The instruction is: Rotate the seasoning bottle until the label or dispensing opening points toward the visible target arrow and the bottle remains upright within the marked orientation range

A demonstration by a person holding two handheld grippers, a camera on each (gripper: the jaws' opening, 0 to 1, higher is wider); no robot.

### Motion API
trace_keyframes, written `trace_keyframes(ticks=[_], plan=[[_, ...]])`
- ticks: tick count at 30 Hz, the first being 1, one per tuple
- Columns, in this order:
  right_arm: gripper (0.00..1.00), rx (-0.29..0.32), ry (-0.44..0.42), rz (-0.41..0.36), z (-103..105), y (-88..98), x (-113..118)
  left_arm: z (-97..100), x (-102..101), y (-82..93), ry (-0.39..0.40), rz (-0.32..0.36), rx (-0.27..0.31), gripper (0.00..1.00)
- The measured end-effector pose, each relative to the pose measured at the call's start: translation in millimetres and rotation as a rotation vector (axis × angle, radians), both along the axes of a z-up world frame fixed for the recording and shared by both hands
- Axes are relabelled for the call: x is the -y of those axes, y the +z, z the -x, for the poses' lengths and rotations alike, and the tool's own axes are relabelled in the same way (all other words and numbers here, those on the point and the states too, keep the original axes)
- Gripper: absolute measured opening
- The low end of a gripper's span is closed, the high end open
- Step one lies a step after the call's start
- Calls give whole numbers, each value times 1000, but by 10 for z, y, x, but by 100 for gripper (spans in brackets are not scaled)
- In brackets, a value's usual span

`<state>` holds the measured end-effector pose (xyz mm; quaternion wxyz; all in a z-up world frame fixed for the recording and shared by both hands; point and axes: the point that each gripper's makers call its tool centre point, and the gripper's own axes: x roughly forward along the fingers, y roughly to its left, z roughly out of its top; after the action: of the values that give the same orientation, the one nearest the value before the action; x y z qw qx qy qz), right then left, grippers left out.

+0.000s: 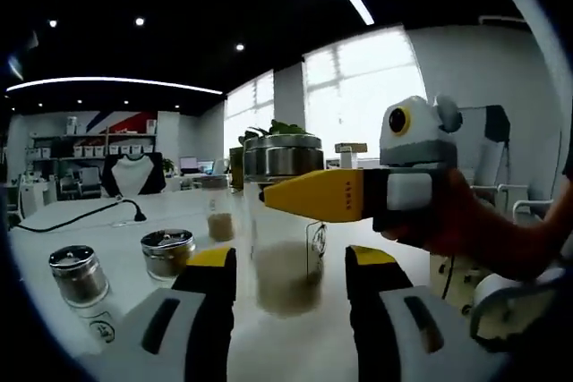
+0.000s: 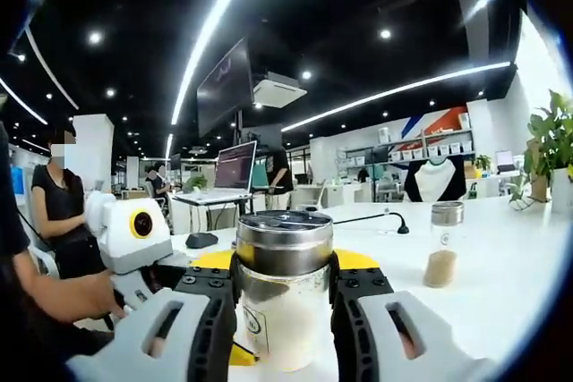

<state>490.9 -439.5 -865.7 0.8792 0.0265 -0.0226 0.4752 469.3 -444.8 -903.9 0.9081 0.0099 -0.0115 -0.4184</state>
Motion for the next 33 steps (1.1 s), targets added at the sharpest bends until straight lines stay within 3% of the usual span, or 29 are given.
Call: trace_keyframes(ticks=[5, 10, 14, 17, 23, 29, 33], plan=[[37, 24, 8, 22, -61, 2, 9, 101, -140, 87, 5, -3, 28, 60], [37, 0, -2, 23, -164, -83, 35, 126, -265, 57, 27, -36, 18, 67], [37, -20, -11, 34, -266, -157, 61, 239, -319, 75, 0, 24, 20, 75], [37, -15, -9, 52, -304, -207, 71, 290, -395, 30, 15, 30, 16, 79], [37, -1, -17, 71, -356, -262, 99, 327, -658, -44, 92, -40, 27, 90], [37, -4, -13, 77, -404, -301, 96, 343, -899, -88, 150, -23, 3, 99], [37, -10, -3, 64, -424, -321, 109, 350, -1028, -168, 187, -24, -17, 100]])
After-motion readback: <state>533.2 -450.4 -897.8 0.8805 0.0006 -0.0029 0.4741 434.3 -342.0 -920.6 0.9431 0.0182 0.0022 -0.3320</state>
